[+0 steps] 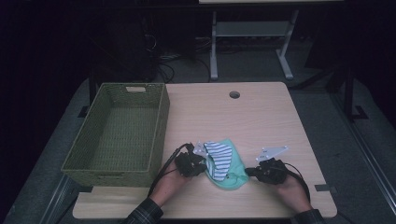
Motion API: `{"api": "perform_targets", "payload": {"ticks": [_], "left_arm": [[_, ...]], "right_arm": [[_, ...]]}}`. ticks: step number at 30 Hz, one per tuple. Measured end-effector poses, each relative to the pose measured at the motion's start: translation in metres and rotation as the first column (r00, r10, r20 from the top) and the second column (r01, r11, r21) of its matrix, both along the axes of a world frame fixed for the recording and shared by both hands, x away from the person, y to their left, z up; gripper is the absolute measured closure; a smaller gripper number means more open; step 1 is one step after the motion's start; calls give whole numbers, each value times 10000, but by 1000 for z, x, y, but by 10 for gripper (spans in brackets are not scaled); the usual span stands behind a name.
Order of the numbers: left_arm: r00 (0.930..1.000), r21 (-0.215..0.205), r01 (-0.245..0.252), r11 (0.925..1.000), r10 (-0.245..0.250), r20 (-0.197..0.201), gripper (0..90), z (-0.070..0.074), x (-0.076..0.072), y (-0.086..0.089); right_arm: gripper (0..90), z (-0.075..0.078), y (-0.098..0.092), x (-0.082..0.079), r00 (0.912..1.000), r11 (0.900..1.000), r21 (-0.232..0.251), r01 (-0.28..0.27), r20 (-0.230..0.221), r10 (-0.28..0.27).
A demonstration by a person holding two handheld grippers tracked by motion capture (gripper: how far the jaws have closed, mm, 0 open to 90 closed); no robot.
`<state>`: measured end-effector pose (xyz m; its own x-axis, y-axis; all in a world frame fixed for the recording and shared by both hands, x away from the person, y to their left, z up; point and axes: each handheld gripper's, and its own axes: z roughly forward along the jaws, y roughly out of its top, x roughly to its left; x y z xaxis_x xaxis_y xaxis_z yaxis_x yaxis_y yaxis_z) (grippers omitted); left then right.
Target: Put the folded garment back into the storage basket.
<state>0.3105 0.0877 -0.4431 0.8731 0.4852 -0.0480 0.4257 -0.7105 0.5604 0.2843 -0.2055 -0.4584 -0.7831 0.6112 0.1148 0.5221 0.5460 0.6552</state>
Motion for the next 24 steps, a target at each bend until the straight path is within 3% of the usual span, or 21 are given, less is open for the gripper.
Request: {"api": "perform_targets", "payload": {"ticks": [6,13,18,24], "left_arm": [[9999,-348,-44,9994,38,-169,802,7,0,6],[9997,-391,242,9989,-246,-94,605,16,-2,5],[9985,-466,536,9975,-538,-47,464,21,1,0],[9942,-85,1076,9942,-1076,28,332,21,5,-10]], "right_arm": [[603,-4,-17,7,9940,9951,-49,992,462,-988],[331,-12,-29,16,9774,9786,-485,1999,806,-1956],[222,-16,-34,22,9686,9712,-294,2364,867,-2332],[122,-20,-35,24,9615,9649,-101,2624,874,-2606]]}}
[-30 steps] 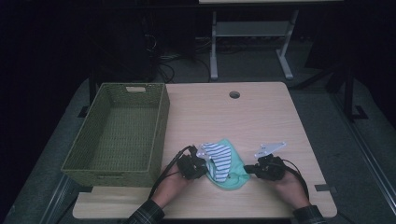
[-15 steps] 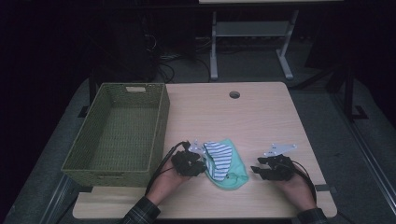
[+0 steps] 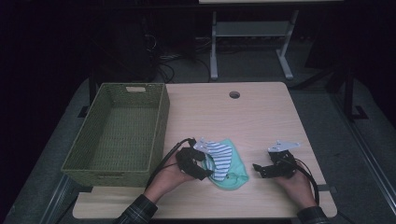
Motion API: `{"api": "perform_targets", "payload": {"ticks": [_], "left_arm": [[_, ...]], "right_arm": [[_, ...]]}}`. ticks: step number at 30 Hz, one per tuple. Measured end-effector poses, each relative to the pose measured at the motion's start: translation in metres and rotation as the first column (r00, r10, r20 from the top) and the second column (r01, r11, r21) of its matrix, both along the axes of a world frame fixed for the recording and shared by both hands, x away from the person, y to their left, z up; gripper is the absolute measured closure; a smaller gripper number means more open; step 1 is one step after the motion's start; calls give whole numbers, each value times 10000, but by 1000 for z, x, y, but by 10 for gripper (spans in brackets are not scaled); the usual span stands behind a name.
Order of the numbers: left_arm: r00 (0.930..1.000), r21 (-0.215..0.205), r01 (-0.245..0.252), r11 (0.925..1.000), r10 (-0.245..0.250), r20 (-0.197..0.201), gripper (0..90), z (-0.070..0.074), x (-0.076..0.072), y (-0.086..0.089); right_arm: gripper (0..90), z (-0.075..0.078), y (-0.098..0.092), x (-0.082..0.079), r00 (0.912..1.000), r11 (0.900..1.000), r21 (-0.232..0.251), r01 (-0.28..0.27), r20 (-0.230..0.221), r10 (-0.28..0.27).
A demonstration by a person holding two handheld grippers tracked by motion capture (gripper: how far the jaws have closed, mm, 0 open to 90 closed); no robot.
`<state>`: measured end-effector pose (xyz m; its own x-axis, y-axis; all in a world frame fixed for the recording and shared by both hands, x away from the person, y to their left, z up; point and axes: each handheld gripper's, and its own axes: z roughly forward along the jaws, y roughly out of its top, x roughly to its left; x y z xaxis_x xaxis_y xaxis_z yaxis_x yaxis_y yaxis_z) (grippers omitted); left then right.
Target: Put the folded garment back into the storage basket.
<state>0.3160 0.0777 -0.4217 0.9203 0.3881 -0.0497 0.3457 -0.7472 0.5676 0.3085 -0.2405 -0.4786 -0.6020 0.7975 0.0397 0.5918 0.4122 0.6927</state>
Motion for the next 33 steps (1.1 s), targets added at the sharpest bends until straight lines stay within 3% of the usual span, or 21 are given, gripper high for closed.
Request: {"api": "perform_targets", "payload": {"ticks": [5,11,22,23,28,30,33], "left_arm": [[9998,330,179,9993,-180,23,258,-1,7,-6],[9997,823,223,9964,-226,25,178,-9,17,-13],[9991,1329,423,9902,-431,32,166,-27,23,-22],[9986,1539,508,9868,-519,29,166,-28,24,-22],[9996,1265,278,9916,-266,-109,176,-30,22,-19],[9990,1119,252,9934,-209,-393,210,-30,22,-17],[9987,953,346,9949,-309,-398,261,-30,20,-14]], "right_arm": [[91,-4,-1,1,9996,9998,207,56,263,-61],[91,-4,-1,0,9996,9997,210,85,250,-91],[91,-4,-1,0,9996,9997,208,98,251,-104],[91,-4,-1,0,9996,9997,205,96,254,-101],[91,-4,-1,0,9996,9997,205,112,254,-118],[91,-4,-1,0,9996,9997,205,123,254,-128],[91,-4,-1,0,9995,9997,190,120,294,-126]]}}
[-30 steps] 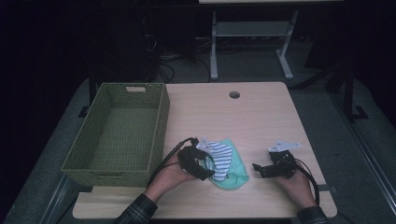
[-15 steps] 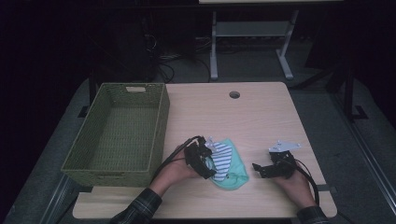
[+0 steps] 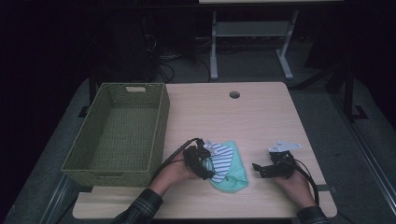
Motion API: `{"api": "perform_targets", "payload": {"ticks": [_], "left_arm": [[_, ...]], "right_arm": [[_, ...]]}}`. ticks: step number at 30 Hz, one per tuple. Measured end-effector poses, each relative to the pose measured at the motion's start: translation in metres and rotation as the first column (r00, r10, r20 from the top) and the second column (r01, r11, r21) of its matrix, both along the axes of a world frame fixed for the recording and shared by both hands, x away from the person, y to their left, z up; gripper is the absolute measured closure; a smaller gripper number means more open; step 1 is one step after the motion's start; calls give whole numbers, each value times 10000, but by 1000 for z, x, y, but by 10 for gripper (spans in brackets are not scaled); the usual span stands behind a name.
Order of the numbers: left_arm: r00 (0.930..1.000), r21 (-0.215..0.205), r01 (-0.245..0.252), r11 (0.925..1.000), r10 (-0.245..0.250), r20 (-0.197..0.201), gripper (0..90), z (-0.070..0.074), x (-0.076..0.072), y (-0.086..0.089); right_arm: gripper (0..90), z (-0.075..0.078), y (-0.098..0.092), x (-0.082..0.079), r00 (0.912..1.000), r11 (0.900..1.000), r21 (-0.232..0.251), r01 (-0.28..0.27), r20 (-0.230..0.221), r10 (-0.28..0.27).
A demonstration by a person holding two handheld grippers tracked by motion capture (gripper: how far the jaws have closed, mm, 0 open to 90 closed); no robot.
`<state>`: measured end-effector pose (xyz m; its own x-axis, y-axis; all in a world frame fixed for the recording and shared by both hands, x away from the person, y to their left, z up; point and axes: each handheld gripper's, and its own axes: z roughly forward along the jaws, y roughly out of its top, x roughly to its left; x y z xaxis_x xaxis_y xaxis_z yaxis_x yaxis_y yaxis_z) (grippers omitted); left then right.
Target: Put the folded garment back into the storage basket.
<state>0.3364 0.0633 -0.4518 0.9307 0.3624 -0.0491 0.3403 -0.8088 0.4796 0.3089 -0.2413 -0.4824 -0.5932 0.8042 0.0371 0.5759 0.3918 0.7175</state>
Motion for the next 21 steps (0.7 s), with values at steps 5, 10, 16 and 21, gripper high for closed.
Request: {"api": "perform_targets", "payload": {"ticks": [5,10,16,21], "left_arm": [[9998,-4,163,9999,-164,-97,396,3,-4,-3],[9991,-119,272,9996,-276,-335,592,5,-4,-4],[9974,-220,420,9989,-432,-585,766,5,-4,-6],[9971,-181,460,9988,-470,-593,815,6,-4,-7]], "right_arm": [[91,0,0,0,10000,10000,3,13,-7,-13],[91,0,0,0,10000,10000,-1,7,3,-7],[92,0,0,0,10000,10000,-5,10,3,-10],[91,0,0,0,10000,10000,-5,14,-4,-14]]}}
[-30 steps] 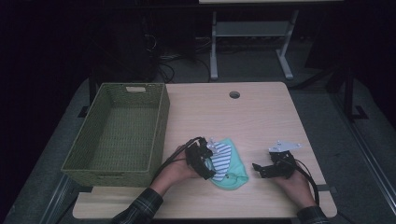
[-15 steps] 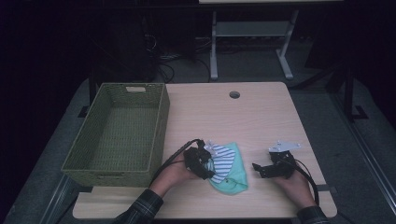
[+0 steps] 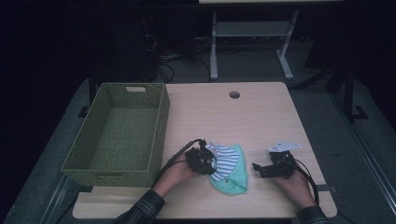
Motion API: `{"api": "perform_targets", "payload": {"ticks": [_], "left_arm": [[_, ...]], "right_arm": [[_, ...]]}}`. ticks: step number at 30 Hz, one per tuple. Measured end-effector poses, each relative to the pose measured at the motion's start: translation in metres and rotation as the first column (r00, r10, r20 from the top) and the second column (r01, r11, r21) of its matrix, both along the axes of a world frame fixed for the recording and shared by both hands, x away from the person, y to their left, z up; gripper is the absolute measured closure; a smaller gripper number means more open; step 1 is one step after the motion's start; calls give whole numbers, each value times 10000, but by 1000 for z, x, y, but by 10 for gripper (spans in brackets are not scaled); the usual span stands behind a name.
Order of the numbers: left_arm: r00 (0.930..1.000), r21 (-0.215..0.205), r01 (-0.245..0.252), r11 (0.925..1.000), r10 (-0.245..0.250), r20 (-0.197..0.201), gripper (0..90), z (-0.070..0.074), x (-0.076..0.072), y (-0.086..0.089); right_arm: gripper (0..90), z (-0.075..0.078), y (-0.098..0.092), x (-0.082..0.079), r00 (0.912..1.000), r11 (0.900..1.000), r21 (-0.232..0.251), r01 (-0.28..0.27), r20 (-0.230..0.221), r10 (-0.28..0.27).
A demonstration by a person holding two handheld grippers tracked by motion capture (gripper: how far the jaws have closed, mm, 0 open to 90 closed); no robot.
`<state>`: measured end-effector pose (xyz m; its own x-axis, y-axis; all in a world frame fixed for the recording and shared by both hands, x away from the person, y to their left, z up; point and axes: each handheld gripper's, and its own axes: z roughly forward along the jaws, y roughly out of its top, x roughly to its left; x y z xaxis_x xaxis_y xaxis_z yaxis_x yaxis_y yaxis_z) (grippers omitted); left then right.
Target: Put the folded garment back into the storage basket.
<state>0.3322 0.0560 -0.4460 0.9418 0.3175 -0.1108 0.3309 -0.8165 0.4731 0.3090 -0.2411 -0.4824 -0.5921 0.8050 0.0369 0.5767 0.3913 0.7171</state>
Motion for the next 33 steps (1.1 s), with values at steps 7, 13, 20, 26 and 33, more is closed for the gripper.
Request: {"api": "perform_targets", "payload": {"ticks": [7,13,20,26,33], "left_arm": [[9996,-342,-229,9992,224,-169,826,5,2,4],[9984,-1075,-522,9928,494,-283,827,21,5,13],[9970,-1596,-753,9843,718,-279,829,40,10,21],[9968,-1830,-797,9799,780,-169,829,55,12,20],[9970,-2197,-737,9728,767,52,829,78,13,20]], "right_arm": [[91,0,0,0,10000,10000,11,7,-31,-7],[91,0,0,0,10000,10000,16,13,-28,-13],[92,0,0,0,10000,10000,24,43,-28,-43],[92,0,0,0,10000,10000,29,53,-39,-53],[92,0,0,0,10000,10000,29,52,-39,-52]]}}
